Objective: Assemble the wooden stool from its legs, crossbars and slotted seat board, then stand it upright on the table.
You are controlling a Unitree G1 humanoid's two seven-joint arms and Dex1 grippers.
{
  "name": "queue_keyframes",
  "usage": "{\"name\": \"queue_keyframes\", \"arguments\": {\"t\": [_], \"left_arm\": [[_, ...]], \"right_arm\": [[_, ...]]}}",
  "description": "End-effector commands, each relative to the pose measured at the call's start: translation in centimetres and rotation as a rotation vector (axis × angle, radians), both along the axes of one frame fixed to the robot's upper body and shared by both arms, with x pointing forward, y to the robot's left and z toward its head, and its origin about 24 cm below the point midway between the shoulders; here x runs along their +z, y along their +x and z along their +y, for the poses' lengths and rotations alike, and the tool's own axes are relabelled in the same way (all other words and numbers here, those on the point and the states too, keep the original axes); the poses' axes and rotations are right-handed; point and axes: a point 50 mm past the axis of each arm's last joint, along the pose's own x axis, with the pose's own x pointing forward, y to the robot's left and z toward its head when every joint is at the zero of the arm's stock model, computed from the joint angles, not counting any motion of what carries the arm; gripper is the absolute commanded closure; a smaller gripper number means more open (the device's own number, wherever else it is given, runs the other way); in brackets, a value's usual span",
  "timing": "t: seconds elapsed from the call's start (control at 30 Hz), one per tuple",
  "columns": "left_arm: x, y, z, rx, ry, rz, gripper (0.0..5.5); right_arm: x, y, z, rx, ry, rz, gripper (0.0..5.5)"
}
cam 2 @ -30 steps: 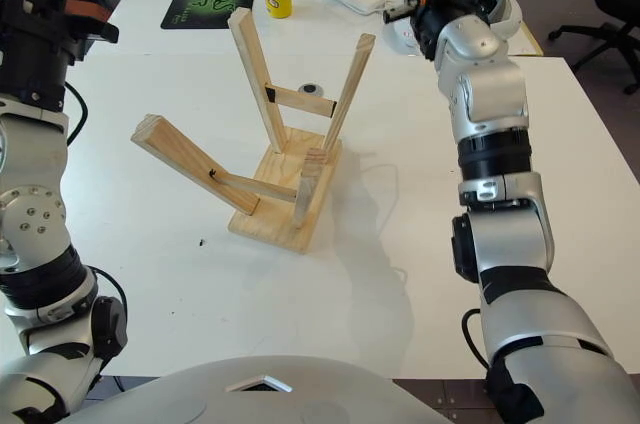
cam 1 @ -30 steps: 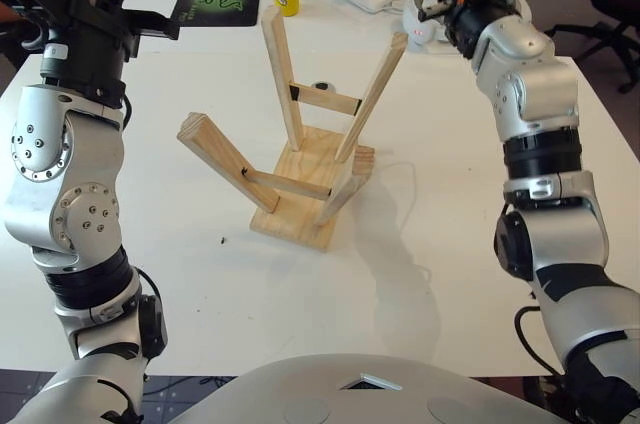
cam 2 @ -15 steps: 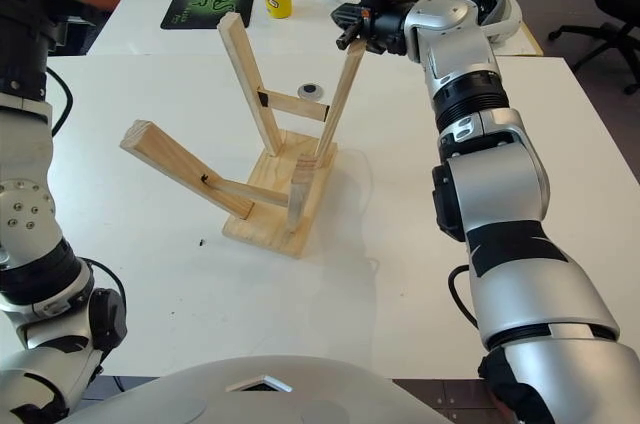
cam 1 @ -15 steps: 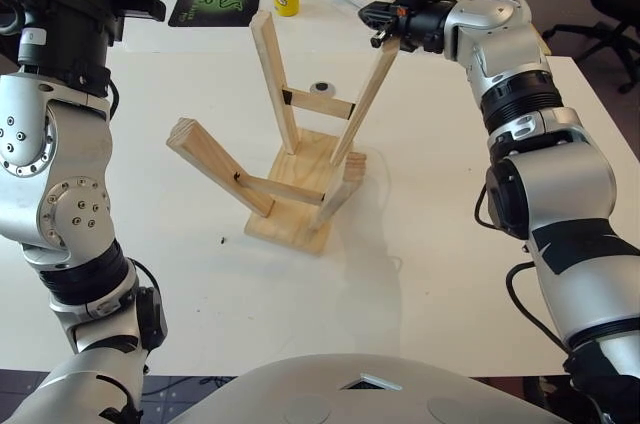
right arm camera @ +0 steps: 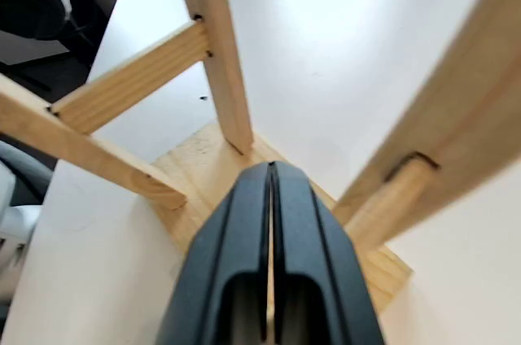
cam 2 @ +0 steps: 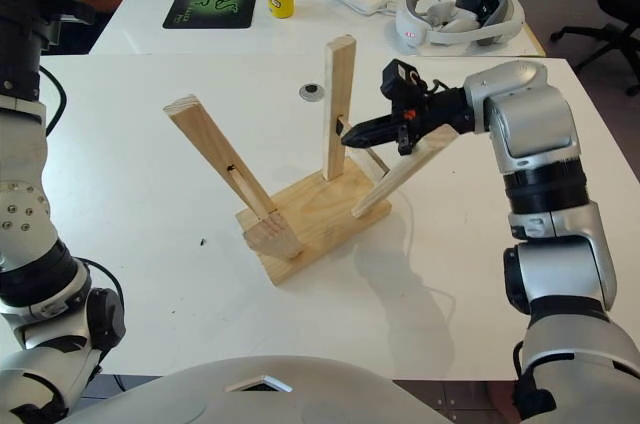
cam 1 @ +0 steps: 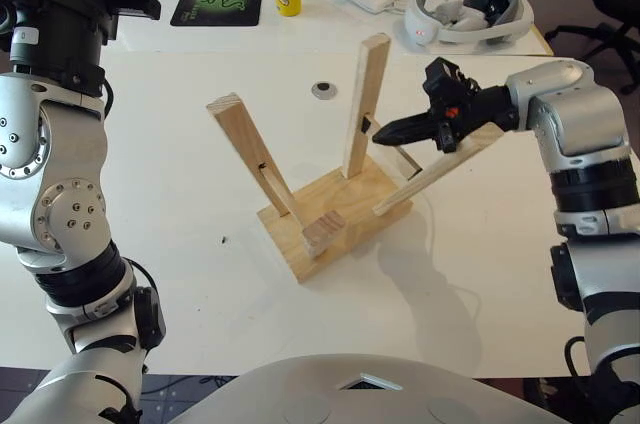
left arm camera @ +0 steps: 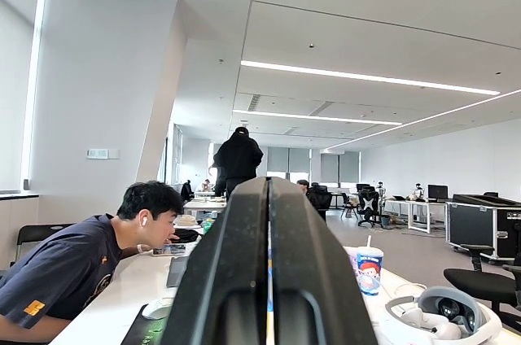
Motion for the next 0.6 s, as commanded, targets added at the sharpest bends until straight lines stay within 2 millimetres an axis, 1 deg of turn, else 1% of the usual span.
{"name": "queue_keyframes", "arguments": {"t": [0.03, 0.13, 0.23, 0.4, 0.47, 0.5, 0.53, 0.6], "left_arm": [[0.4, -0.1, 0.0, 0.008, 0.033, 0.002, 5.50], [0.2, 0.1, -0.2, -0.005, 0.037, 0.009, 5.50], [0.2, 0.1, -0.1, -0.009, 0.040, 0.012, 5.50], [0.1, 0.2, -0.1, -0.013, 0.044, 0.016, 5.50], [-0.1, 0.4, 0.0, -0.017, 0.051, 0.027, 5.50], [-0.3, 0.5, 0.0, -0.019, 0.058, 0.038, 5.50], [-0.7, 0.6, 0.2, -0.020, 0.072, 0.054, 5.50], [-2.0, 1.0, 1.0, -0.013, 0.119, 0.108, 5.50]], "right_arm": [[1.8, -4.2, 1.6, 0.038, 0.134, 0.019, 5.47], [3.0, -4.4, 3.5, -0.083, 0.310, 0.035, 5.47], [3.6, -4.9, 4.0, -0.192, 0.421, 0.044, 5.47], [3.4, -6.0, 4.5, -0.306, 0.550, 0.091, 5.47], [4.1, -5.4, 4.3, -0.386, 0.646, 0.093, 5.47], [4.8, -4.6, 3.9, -0.443, 0.715, 0.088, 5.47], [5.8, -3.7, 3.4, -0.508, 0.796, 0.088, 5.47], [8.9, -1.7, 1.2, -0.622, 1.005, 0.065, 5.47]]}}
